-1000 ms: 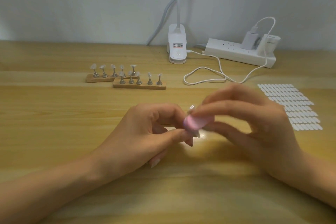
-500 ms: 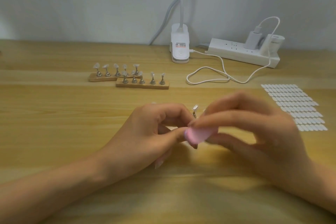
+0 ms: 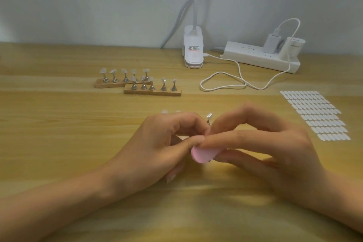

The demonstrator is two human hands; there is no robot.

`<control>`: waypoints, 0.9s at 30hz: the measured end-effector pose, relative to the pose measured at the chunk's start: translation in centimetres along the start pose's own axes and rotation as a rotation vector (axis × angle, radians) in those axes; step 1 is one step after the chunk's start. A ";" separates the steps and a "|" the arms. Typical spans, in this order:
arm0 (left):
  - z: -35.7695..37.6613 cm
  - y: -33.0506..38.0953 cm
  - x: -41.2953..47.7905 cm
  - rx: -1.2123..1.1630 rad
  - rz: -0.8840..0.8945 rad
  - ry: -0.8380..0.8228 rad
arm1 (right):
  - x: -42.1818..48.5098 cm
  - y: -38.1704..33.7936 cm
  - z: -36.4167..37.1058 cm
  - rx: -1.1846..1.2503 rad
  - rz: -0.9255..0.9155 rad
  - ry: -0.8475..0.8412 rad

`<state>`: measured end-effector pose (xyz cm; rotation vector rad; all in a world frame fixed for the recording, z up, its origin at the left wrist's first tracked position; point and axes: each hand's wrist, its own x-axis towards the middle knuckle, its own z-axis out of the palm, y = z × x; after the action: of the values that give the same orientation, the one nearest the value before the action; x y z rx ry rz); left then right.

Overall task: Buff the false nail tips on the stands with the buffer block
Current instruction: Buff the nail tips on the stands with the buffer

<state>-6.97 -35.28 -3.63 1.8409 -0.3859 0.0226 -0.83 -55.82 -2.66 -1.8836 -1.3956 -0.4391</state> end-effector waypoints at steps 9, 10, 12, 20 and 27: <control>0.0 -0.2 0.1 -0.051 -0.022 -0.002 | 0.1 0.1 -0.1 0.001 0.016 0.031; 0.0 -0.2 0.1 -0.065 -0.025 -0.001 | 0.2 0.3 -0.3 -0.008 0.042 0.060; 0.0 -0.1 0.1 -0.066 -0.021 -0.005 | 0.3 0.4 -0.4 -0.004 0.061 0.078; 0.0 0.0 0.1 -0.060 -0.017 -0.016 | 0.2 0.0 0.0 -0.012 0.011 0.059; 0.1 -0.1 0.0 -0.089 -0.026 -0.046 | 0.2 0.6 -0.2 -0.031 0.057 0.101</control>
<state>-6.93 -35.29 -3.78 1.7603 -0.3893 -0.0544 -0.15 -55.97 -2.62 -1.8941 -1.2724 -0.5231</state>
